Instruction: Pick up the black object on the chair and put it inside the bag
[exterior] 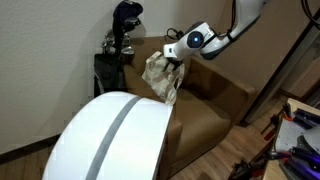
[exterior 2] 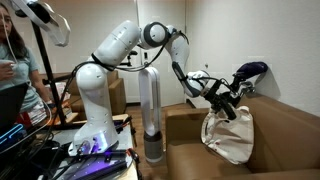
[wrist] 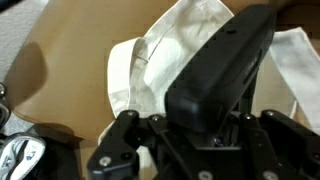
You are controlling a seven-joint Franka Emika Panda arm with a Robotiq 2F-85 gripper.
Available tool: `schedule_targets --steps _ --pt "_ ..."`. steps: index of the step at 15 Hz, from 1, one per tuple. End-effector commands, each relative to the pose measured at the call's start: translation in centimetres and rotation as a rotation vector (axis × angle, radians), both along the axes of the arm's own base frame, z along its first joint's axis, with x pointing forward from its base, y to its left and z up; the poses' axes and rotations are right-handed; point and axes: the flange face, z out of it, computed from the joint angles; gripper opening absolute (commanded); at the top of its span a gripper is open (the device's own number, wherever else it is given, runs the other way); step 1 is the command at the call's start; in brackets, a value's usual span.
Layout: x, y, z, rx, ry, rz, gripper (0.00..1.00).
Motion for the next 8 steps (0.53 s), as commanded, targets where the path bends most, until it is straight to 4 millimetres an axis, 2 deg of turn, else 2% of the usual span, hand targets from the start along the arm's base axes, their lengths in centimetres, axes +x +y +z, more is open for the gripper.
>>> schedule_targets --steps 1,4,6,8 --pt "0.4 -0.8 2.2 0.077 0.103 0.018 0.35" --pt "-0.2 -1.1 3.4 0.187 0.189 0.047 0.53" --pt "-1.4 -0.8 3.4 0.265 0.263 0.084 0.66" --pt "-2.1 -0.5 4.2 0.324 0.337 0.103 0.79"
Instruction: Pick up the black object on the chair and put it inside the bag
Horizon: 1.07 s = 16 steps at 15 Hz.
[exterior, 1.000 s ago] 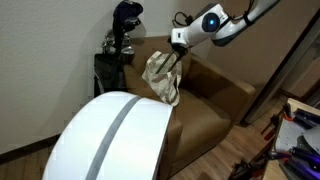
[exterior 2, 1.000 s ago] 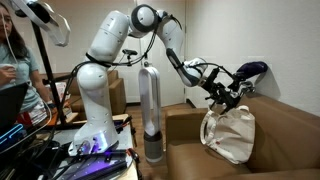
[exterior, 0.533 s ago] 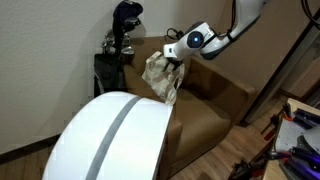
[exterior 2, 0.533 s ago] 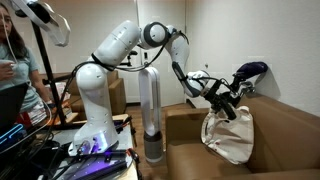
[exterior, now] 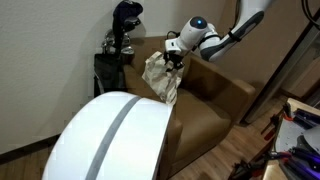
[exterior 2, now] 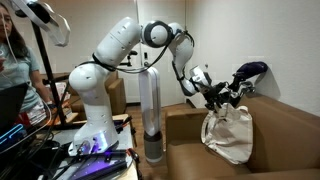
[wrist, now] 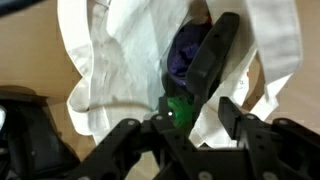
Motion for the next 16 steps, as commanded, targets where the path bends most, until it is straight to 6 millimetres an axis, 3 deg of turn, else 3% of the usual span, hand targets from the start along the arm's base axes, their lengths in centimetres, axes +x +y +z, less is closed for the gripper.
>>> schedule_targets --steps 1,3,4,6,10,12,16 --pt "-2.0 0.2 3.2 0.099 0.12 0.06 0.86" --pt "-2.4 -0.3 4.9 0.155 0.211 0.067 0.99" --pt "-2.4 -0.9 6.0 0.176 0.267 0.062 0.99" --pt "-1.9 -3.5 8.7 0.213 0.398 0.015 1.0" --pt "-3.0 -8.9 11.8 0.287 0.613 -0.14 1.0" --pt "-3.7 -11.0 12.4 0.317 0.645 -0.212 1.0" --pt "-4.8 -13.7 11.1 0.321 0.544 -0.45 1.0"
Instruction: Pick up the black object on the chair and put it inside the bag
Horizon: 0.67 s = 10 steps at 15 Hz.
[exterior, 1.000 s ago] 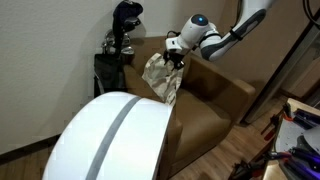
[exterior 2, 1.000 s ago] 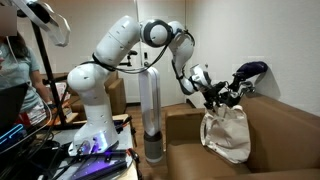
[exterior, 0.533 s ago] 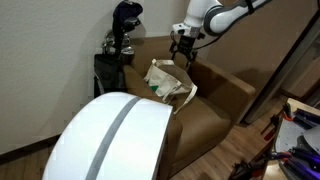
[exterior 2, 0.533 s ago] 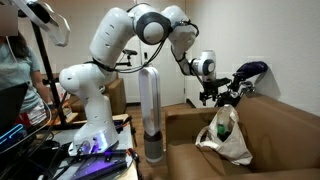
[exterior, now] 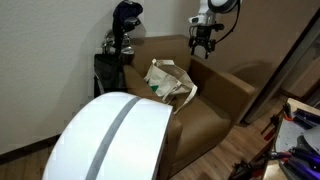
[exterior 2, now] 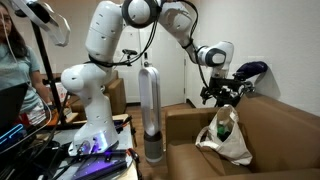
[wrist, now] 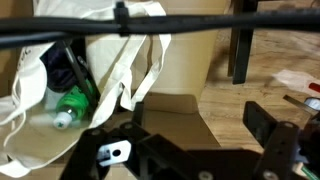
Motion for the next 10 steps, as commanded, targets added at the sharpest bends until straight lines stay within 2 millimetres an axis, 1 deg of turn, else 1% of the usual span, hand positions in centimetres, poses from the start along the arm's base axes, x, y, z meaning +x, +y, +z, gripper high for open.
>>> schedule_targets --steps 1,3,5,6,7,9,10 --pt "-1.4 -0.9 -1.1 -0.063 -0.062 -0.186 1.0" --pt "-1.2 -0.5 -2.9 -0.084 -0.085 -0.288 1.0" --pt "-0.9 0.9 -4.2 -0.075 -0.099 -0.358 1.0" --pt "-0.7 1.9 -4.6 -0.061 -0.102 -0.333 1.0" --pt "-0.8 0.7 -4.1 -0.079 -0.083 -0.299 1.0" --pt "-0.7 2.2 -4.8 -0.073 -0.082 -0.301 1.0" --pt "-0.7 2.4 -4.8 -0.072 -0.082 -0.299 1.0"
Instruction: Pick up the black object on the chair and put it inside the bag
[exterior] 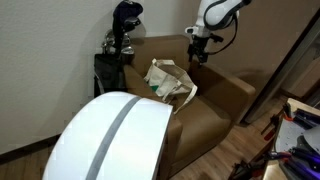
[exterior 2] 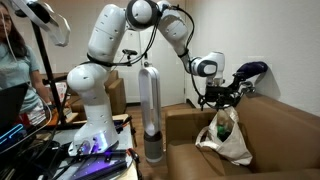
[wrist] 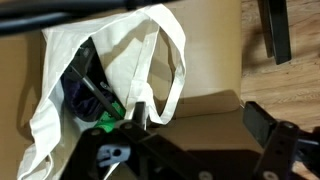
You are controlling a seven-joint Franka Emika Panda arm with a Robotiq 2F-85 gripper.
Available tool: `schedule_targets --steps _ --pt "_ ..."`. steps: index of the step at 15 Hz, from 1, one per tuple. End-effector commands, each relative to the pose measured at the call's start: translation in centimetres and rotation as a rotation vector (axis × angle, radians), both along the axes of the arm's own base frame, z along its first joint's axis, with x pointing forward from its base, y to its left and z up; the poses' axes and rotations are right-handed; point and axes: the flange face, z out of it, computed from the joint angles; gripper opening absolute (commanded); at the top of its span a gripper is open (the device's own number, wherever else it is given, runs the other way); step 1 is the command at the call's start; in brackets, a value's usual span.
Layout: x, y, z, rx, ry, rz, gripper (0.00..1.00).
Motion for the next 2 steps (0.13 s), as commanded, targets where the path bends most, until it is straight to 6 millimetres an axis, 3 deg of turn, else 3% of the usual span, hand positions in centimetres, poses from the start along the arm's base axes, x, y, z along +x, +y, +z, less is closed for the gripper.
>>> schedule_targets --steps 1,2 --pt "0.05 -0.05 0.06 0.0 0.001 -0.001 1.0" --pt "0.04 -0.21 0.05 -0.002 0.001 -0.003 1.0"
